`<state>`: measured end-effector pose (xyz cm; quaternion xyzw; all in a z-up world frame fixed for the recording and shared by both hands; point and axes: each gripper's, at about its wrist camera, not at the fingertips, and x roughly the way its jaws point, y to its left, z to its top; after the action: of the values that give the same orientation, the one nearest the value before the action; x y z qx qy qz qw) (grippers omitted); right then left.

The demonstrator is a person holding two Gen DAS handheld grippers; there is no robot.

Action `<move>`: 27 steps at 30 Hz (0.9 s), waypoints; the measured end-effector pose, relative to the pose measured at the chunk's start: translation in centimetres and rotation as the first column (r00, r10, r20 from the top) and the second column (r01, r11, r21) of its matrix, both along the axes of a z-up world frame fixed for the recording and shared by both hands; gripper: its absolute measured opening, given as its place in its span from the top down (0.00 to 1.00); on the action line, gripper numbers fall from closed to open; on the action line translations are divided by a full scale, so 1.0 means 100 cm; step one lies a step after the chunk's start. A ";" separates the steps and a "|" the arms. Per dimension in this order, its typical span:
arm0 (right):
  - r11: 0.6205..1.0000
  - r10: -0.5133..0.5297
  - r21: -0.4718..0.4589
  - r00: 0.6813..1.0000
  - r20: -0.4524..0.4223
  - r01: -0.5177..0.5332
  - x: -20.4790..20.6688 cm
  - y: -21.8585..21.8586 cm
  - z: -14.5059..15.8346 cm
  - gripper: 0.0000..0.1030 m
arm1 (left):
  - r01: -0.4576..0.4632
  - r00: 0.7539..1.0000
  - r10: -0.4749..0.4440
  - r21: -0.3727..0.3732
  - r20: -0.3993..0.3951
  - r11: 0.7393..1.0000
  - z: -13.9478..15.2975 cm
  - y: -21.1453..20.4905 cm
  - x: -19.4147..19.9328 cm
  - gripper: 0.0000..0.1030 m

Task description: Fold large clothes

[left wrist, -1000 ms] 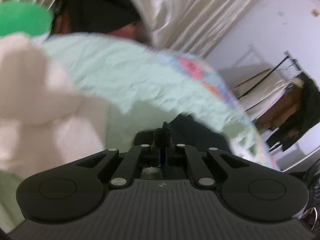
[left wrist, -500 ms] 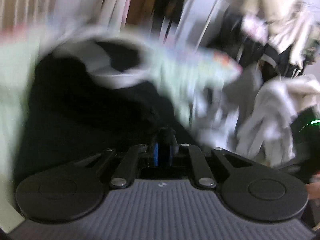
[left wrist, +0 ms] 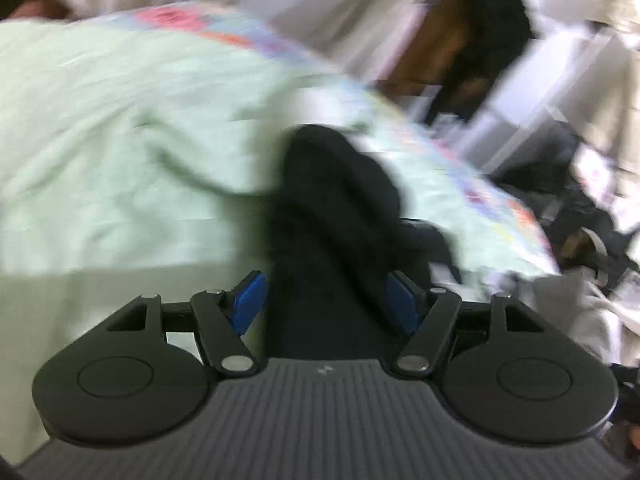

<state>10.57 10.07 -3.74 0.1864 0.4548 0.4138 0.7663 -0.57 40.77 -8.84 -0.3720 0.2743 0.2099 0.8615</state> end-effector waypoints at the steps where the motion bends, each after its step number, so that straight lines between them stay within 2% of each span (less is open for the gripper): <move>1: 0.999 0.007 -0.041 0.999 0.036 -0.005 0.003 0.011 -0.002 0.34 | -0.015 1.000 0.015 -0.025 -0.005 1.000 -0.005 0.006 -0.001 0.35; 3: 0.980 0.057 -0.195 0.994 0.094 -0.038 0.010 0.044 -0.011 0.30 | -0.022 1.000 0.021 -0.083 -0.012 0.996 -0.013 0.014 -0.005 0.35; 6: 0.947 0.028 -0.321 0.999 0.017 -0.021 0.013 0.066 -0.036 0.30 | -0.006 0.999 0.004 -0.067 -0.034 0.998 -0.014 0.014 -0.003 0.35; 8: 0.925 0.002 -0.379 1.000 -0.013 -0.007 0.009 0.070 -0.048 0.30 | 0.004 0.999 -0.007 -0.060 -0.045 0.998 -0.015 0.015 -0.006 0.34; 10: 0.906 -0.007 -0.423 1.000 0.004 0.008 0.000 0.069 -0.053 0.30 | 0.011 0.998 -0.015 -0.071 -0.055 0.997 -0.017 0.016 -0.004 0.33; 12: 0.917 -0.003 -0.399 1.000 0.013 0.008 -0.002 0.068 -0.054 0.29 | 0.018 0.998 -0.023 -0.074 -0.065 0.997 -0.019 0.016 -0.002 0.33; 13: 0.919 -0.004 -0.393 1.000 0.012 0.008 -0.002 0.068 -0.056 0.35 | 0.019 0.997 -0.024 -0.070 -0.071 0.997 -0.019 0.015 -0.002 0.33; 14: 0.916 -0.004 -0.400 1.000 0.020 0.012 -0.001 0.070 -0.056 0.55 | 0.020 0.997 -0.025 -0.066 -0.076 0.998 -0.019 0.015 -0.001 0.33; 15: 0.914 -0.004 -0.406 1.000 0.029 0.015 0.000 0.071 -0.057 0.66 | 0.020 0.997 -0.025 -0.064 -0.078 0.998 -0.020 0.016 0.000 0.33; 16: 0.915 0.000 -0.404 0.999 0.034 0.014 0.000 0.072 -0.059 0.82 | 0.019 0.996 -0.024 -0.065 -0.082 0.998 -0.021 0.016 0.000 0.33; 17: 0.922 0.008 -0.386 0.999 0.043 0.010 0.001 0.072 -0.055 0.88 | 0.018 0.996 -0.024 -0.068 -0.082 0.998 -0.021 0.016 0.000 0.33; 20: 0.935 0.035 -0.353 0.986 0.163 0.025 -0.008 0.075 -0.027 0.89 | 0.026 0.996 -0.031 -0.061 -0.080 0.998 -0.019 0.015 -0.001 0.33; 24: 0.946 0.004 -0.306 0.944 0.330 0.103 -0.026 0.062 0.029 0.89 | 0.067 0.995 -0.069 -0.031 -0.071 0.997 -0.013 0.007 0.001 0.31; 27: 0.913 -0.026 -0.379 0.951 0.309 0.148 -0.028 0.046 0.030 0.89 | 0.130 0.990 -0.134 -0.078 -0.052 0.988 -0.016 0.004 0.006 0.26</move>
<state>7.76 14.71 -0.77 -0.0173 0.4000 0.3009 0.8655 0.01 41.13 -10.47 -0.3788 0.3304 0.1525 0.8510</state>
